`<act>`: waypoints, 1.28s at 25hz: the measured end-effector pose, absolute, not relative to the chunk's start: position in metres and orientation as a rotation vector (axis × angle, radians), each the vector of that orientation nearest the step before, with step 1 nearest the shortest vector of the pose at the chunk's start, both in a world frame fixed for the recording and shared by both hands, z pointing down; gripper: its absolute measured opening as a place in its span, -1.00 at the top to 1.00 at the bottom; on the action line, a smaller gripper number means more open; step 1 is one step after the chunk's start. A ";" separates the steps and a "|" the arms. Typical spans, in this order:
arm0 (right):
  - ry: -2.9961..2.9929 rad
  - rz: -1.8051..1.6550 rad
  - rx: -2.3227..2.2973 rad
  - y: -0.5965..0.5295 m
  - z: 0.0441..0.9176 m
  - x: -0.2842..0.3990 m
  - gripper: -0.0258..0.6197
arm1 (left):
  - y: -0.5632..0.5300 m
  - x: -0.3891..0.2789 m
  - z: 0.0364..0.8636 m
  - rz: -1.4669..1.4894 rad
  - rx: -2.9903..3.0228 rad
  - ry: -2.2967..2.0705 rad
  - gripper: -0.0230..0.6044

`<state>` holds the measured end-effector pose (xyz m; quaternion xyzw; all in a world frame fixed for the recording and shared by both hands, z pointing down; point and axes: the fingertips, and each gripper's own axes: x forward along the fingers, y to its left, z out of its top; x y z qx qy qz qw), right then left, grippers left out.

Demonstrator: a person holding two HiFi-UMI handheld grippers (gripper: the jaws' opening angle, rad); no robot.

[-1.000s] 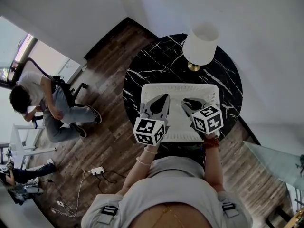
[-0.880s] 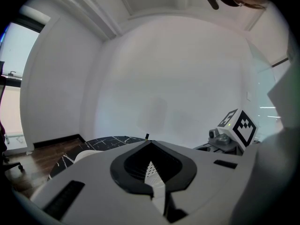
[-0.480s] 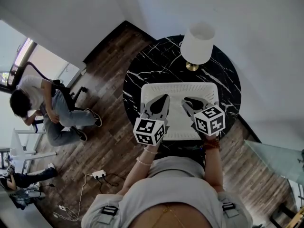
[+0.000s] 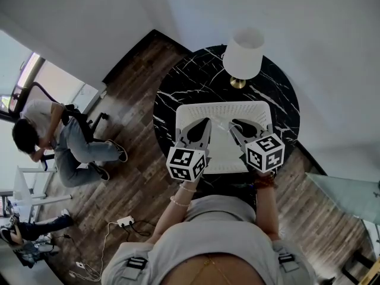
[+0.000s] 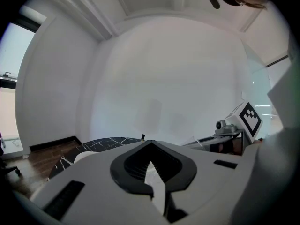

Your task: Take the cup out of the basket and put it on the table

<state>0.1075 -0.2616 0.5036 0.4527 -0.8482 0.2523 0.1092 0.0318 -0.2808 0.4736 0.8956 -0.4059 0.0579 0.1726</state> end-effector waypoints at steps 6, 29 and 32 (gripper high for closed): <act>-2.502 0.727 1.382 -0.257 0.497 0.108 0.74 | -0.280 0.030 0.471 0.161 2.555 -1.140 0.91; -2.543 0.653 1.507 -0.242 0.463 0.112 0.74 | -0.271 0.025 0.460 0.143 2.596 -1.121 0.91; -2.546 0.641 1.518 -0.240 0.458 0.112 0.74 | -0.270 0.025 0.458 0.140 2.600 -1.122 0.91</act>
